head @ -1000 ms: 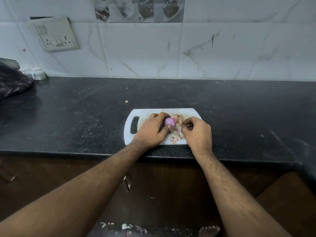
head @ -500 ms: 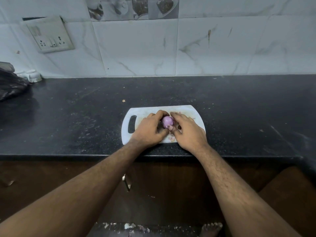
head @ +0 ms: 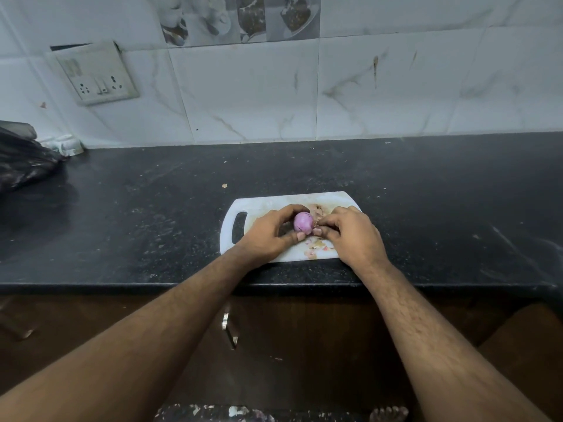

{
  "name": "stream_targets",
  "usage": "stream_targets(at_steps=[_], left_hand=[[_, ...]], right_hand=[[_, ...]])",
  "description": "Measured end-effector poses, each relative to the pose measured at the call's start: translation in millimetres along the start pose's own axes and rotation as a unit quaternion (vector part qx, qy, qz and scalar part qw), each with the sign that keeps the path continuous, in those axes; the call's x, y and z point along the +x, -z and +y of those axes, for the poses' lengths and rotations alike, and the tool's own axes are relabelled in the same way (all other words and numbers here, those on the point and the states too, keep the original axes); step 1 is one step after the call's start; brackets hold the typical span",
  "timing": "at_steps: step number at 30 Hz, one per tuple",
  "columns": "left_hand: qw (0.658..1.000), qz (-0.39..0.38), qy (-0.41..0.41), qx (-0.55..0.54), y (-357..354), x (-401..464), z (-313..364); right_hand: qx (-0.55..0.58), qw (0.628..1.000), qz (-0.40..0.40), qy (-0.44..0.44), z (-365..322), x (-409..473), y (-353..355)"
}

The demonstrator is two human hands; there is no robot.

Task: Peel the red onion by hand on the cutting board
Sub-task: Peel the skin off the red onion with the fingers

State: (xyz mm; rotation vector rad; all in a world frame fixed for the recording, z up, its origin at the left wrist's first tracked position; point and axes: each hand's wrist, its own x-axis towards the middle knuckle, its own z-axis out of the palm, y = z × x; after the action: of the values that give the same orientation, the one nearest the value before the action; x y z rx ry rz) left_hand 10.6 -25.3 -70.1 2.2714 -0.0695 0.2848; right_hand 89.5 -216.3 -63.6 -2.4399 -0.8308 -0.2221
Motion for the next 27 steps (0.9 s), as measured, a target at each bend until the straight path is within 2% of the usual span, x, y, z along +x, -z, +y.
stream_targets(at_steps=[6, 11, 14, 17, 20, 23, 27], left_hand=[[0.998, -0.005, 0.036, 0.051, -0.1, 3.3, -5.7], [0.998, 0.021, -0.006, 0.063, -0.5, 1.4, 3.8], [0.999, 0.025, -0.011, 0.043, -1.2, -0.2, 4.2], [0.998, 0.029, -0.015, 0.055, -2.1, 1.3, 0.9], [0.999, 0.015, -0.008, 0.04, -1.1, 1.5, -0.5], [1.0, -0.014, 0.011, 0.002, 4.1, -0.5, -1.5], [0.998, -0.053, 0.024, 0.002, 12.2, -2.5, 0.3]], right_hand=[[-0.007, 1.0, 0.012, 0.008, -1.7, 2.3, -4.4], [-0.008, 0.999, 0.038, -0.022, -4.3, -2.1, -4.4], [0.012, 0.997, 0.08, 0.002, -6.9, -4.4, -1.2], [0.089, 0.994, 0.048, 0.046, -8.3, -5.5, -0.9], [0.127, 0.991, 0.015, 0.023, -8.0, -3.2, 0.5], [0.091, 0.995, 0.014, 0.035, -11.6, -5.6, 2.4], [0.07, 0.995, 0.028, 0.064, -18.4, -8.8, 1.9]])
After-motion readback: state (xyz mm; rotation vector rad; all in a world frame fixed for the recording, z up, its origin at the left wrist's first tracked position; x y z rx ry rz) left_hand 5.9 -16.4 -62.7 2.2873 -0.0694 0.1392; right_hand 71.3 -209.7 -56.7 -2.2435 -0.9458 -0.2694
